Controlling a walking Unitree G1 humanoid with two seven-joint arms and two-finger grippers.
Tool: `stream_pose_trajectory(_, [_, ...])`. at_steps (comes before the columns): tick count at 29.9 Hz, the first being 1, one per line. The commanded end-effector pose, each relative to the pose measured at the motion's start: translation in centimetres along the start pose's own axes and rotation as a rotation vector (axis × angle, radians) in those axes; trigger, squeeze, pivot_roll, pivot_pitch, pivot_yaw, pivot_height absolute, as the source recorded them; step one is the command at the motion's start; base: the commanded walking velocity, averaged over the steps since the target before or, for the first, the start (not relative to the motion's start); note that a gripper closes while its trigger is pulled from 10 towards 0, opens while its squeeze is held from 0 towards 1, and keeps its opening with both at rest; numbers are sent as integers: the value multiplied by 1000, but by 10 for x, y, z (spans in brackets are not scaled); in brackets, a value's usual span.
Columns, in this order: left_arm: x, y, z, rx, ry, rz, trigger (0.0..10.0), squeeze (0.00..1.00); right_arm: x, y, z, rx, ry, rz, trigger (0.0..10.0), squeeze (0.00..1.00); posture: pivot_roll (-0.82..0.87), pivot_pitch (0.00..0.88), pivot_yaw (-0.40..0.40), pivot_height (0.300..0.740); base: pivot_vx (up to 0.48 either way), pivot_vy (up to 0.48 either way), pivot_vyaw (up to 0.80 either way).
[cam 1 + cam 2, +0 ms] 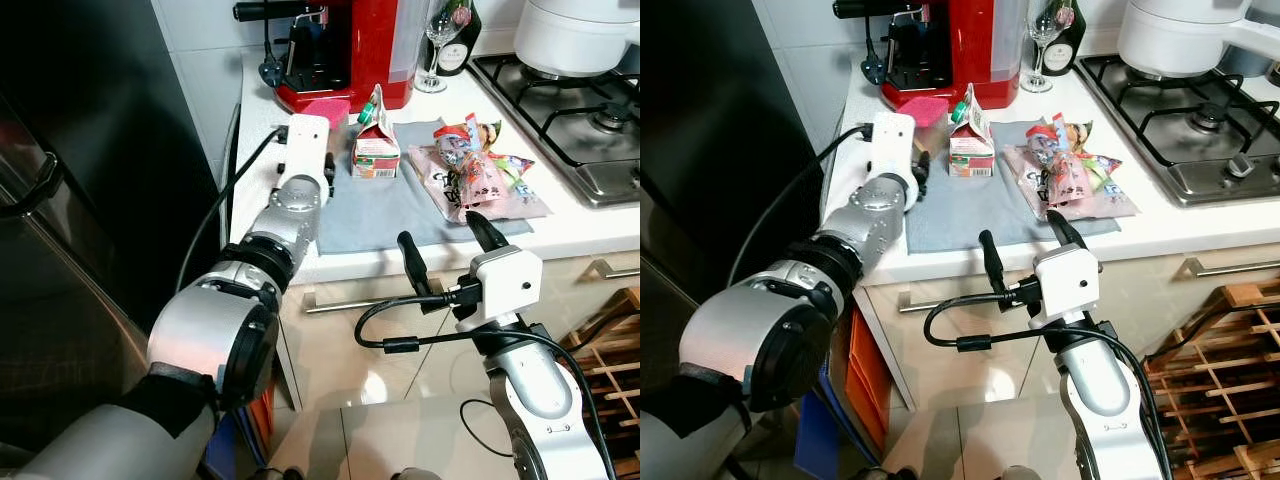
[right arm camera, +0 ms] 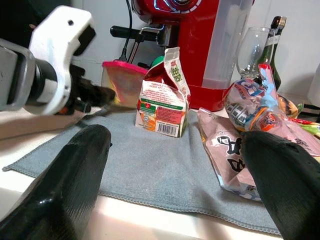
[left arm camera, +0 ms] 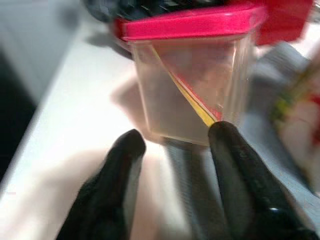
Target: Restocking fridge
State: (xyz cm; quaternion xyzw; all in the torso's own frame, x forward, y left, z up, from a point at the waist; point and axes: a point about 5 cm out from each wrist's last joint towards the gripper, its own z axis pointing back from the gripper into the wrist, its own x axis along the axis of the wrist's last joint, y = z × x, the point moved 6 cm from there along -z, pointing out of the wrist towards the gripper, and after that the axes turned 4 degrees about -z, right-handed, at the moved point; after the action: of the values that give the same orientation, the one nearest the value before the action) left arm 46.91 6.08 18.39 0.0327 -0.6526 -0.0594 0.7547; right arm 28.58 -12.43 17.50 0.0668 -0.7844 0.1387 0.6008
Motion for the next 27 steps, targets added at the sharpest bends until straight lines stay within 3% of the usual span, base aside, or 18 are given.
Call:
stream_pose_trajectory(1, [16, 6, -1, 29, -50, -1, 0, 0, 0, 0, 0, 0, -2, -5, 10000, 0, -263, 40, 94, 740, 0, 0, 0])
stream_pose_trajectory(9, [15, -6, 1, -22, -73, 31, 0, 0, -1, 0, -1, 0, 0, -6, 10000, 0, -247, 47, 85, 740, 0, 0, 0])
stream_pose_trajectory(17, [11, -38, 10, -159, -102, 68, 0, 0, -4, 2, 0, 2, 6, -13, 10000, 0, -232, 53, 80, 740, 0, 0, 0])
stream_pose_trajectory(19, [17, -41, 12, -180, -144, 53, 10000, 0, -5, 2, 0, 3, 8, -15, 10000, 0, -230, 54, 79, 740, 0, 0, 0])
stream_pose_trajectory(20, [20, -40, 13, -189, -171, 35, 10000, 1000, -5, 2, 0, 4, 9, -16, 10000, 0, -230, 52, 78, 740, 0, 0, 0])
stream_pose_trajectory(22, [26, -40, 14, -234, -208, 15, 10000, 1000, -6, 3, 0, 4, 10, -16, 10000, 0, -232, 50, 77, 740, 0, 0, 0])
stream_pose_trajectory(27, [17, -8, 8, -242, -202, -65, 10000, 1000, -6, 0, 1, 0, 10, -8, 10000, 0, -240, 43, 80, 740, 0, 0, 0])
